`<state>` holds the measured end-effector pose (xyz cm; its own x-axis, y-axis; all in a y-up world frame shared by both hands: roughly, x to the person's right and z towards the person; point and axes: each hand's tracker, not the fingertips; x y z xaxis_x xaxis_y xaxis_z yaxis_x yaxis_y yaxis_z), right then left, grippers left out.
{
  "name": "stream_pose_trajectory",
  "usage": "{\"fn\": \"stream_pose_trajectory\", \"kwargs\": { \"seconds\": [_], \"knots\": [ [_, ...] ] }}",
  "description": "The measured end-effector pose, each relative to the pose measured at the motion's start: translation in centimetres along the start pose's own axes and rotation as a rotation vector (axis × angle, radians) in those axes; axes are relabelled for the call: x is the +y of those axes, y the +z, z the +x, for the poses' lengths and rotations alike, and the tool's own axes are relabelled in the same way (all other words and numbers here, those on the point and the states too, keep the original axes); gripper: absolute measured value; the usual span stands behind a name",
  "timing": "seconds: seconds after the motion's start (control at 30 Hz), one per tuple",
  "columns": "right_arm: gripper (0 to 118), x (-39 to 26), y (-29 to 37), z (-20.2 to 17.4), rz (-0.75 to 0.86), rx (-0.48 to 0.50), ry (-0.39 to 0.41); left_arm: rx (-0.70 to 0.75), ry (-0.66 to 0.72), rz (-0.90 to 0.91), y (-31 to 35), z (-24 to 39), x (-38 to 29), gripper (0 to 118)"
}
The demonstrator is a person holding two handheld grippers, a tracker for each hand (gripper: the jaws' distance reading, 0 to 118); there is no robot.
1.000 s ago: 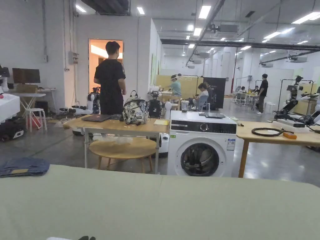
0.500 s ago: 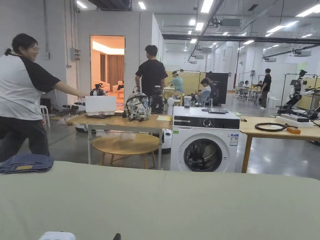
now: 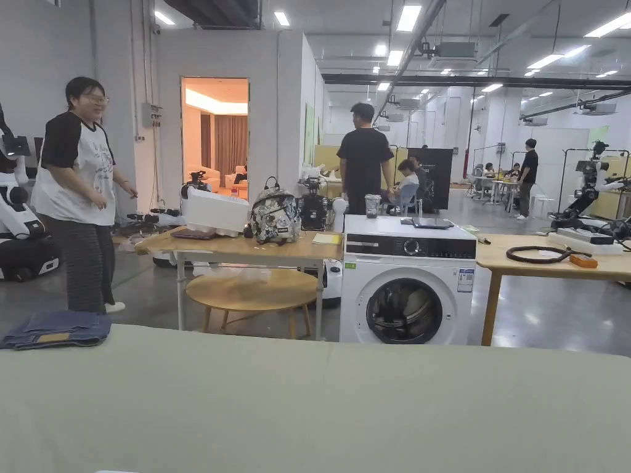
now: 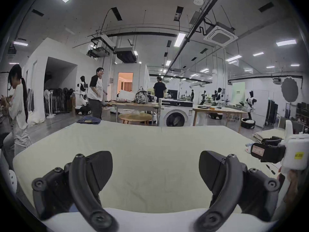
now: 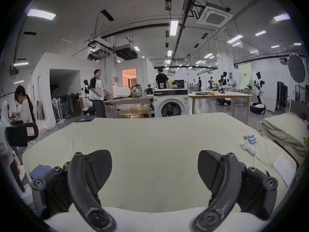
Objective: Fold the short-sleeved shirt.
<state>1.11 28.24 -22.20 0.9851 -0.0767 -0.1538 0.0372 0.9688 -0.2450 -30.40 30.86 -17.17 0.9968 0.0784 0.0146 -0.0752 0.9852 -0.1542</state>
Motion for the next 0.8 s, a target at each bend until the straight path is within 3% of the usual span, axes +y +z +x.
{"fn": "stream_pose_trajectory", "kwargs": {
  "seconds": [0.27,0.63,0.8],
  "knots": [
    [106,0.2,-0.2,-0.7,-0.008,-0.061,0.034,-0.019,-0.009,-0.019,-0.1,0.4,-0.1,105],
    [106,1.0,-0.9,-0.1,-0.079,-0.193,-0.084,0.000,0.052,-0.016,-0.1,-0.2,-0.3,105],
    [106,1.0,-1.2,-0.4,-0.105,-0.204,-0.110,0.016,0.045,-0.027,-0.1,-0.2,-0.3,105]
  ]
}}
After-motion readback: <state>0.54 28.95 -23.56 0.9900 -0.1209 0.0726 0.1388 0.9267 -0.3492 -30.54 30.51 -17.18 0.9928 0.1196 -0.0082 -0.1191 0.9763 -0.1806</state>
